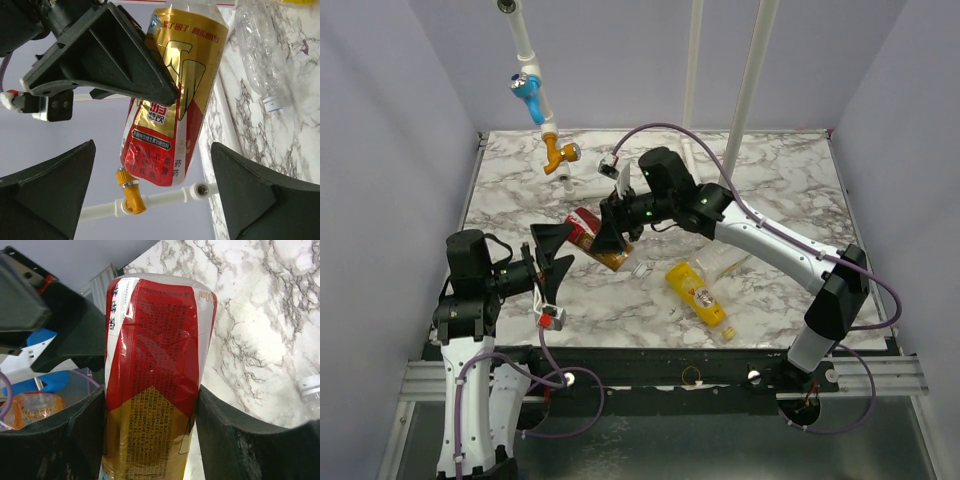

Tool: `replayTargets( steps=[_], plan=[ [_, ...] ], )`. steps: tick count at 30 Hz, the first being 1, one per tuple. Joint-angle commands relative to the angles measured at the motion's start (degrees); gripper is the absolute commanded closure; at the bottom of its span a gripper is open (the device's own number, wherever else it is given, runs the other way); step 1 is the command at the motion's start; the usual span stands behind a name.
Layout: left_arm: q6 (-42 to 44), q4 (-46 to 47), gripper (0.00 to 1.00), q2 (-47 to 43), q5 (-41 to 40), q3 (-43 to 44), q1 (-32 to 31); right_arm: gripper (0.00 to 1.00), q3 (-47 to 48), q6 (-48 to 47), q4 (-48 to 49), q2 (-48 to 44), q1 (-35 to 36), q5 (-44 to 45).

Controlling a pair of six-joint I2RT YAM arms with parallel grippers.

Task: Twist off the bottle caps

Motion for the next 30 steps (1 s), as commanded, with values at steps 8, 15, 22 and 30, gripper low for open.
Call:
replayTargets(
  steps=[8, 15, 22, 30],
  plan=[
    [9.1, 0.7, 0.01, 6.6, -0.7, 2.0, -1.9, 0.47, 8.2, -2.8, -6.9, 4.1, 4.3, 2.7],
    [7.6, 0.7, 0.09, 7.6, -4.8, 2.5, -4.4, 0.47, 13.9, -4.5, -10.7, 7.8, 5.8, 3.2],
    [6.4, 0.6, 0.47, 9.3, -11.7, 4.3, -8.4, 0.47, 18.1, -5.8, -13.5, 10.0, 6.6, 3.2],
    [2.3, 1.9, 0.59, 9.2, -14.5, 4.3, -9.0, 0.23, 16.9, -5.9, -11.5, 5.9, 6.6, 8.6]
  ],
)
